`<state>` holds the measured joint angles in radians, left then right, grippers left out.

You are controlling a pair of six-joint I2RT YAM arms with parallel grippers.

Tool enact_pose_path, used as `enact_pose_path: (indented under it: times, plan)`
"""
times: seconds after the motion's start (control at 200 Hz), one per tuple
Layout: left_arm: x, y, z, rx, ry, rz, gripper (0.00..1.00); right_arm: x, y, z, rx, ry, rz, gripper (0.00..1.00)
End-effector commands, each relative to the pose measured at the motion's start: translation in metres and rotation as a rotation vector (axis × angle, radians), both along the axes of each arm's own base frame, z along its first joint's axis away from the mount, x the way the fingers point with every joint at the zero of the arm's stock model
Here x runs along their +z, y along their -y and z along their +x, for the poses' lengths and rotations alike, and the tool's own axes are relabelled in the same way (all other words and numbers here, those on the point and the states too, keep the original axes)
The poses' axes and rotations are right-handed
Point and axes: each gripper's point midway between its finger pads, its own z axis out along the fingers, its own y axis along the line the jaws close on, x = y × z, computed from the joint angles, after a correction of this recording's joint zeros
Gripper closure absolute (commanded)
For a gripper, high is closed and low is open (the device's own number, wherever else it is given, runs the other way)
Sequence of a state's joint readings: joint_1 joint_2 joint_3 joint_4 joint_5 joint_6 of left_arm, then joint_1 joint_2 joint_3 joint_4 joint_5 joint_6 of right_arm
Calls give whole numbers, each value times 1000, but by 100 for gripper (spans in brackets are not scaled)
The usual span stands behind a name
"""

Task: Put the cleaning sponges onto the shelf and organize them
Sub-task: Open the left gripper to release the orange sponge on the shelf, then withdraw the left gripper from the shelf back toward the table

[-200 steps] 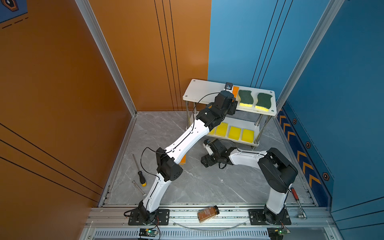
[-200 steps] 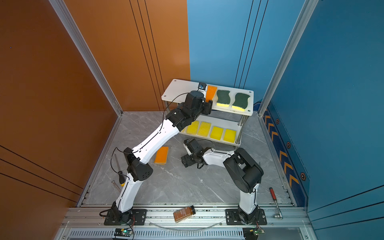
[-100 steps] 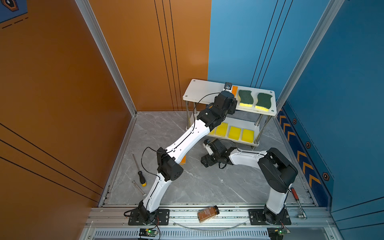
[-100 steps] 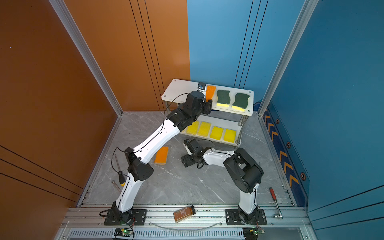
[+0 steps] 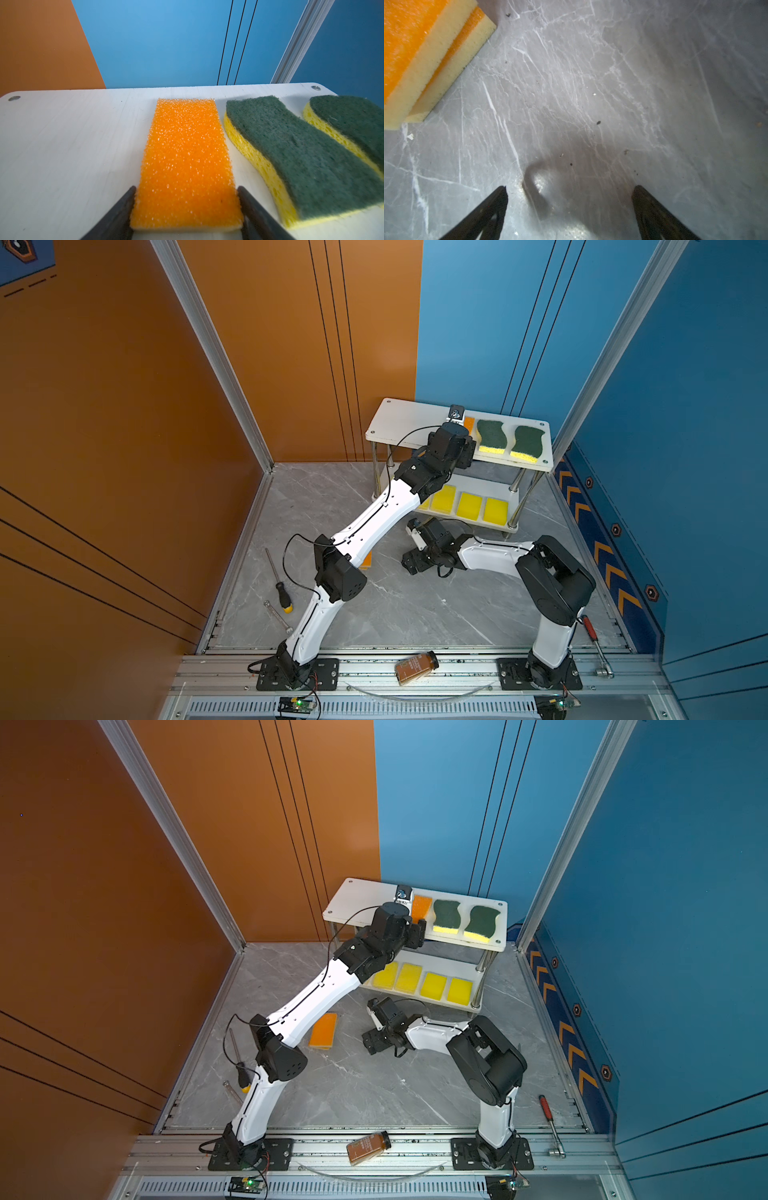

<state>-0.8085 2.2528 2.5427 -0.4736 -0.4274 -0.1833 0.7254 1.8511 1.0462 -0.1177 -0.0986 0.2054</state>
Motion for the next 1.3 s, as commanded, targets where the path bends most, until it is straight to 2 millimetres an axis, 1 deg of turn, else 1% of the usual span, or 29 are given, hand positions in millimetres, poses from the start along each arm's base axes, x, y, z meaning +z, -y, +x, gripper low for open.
enact_pose_path:
  times: [0.0,0.085,0.21,0.22,0.23,0.396,0.491,0.716,0.791,0.931,0.991,1.092,1.102,1.172,1.227,1.297]
  plan:
    - [9,4,-2,13,25,-24,17,-64,35,-49,3,-243,-144,8]
    - [10,3,-2,13,27,-23,15,-64,35,-48,4,-241,-144,7]
    - [11,4,-3,9,26,-26,15,-64,34,-48,5,-242,-142,7]
    - [11,4,-3,9,26,-26,11,-65,35,-48,5,-242,-143,7]
    - [10,3,-3,10,25,-25,10,-65,35,-49,5,-243,-143,7]
    - [13,5,-10,-10,22,-20,8,-66,32,-47,8,-245,-138,7]
    - [16,4,-15,-24,25,-8,5,-65,30,-46,8,-245,-131,7]
    - [28,-11,-31,-29,25,7,0,-63,29,-45,3,-241,-127,7]
    - [33,-15,-38,-37,27,9,2,-63,31,-46,2,-240,-129,7]
    - [41,-23,-49,-53,38,34,2,-61,35,-45,-3,-241,-127,7]
    - [48,-29,-56,-62,44,31,2,-58,35,-45,-1,-234,-126,7]
    - [53,-42,-70,-73,40,32,2,-52,35,-44,-6,-223,-123,7]
    - [50,-42,-70,-73,34,36,2,-52,35,-44,-7,-224,-123,7]
    - [47,-55,-81,-69,25,49,2,-47,34,-42,-13,-217,-116,7]
    - [44,-71,-88,-44,17,59,2,-43,34,-42,-18,-213,-113,7]
    - [28,-94,-97,-5,-5,78,2,-39,34,-40,-26,-202,-109,7]
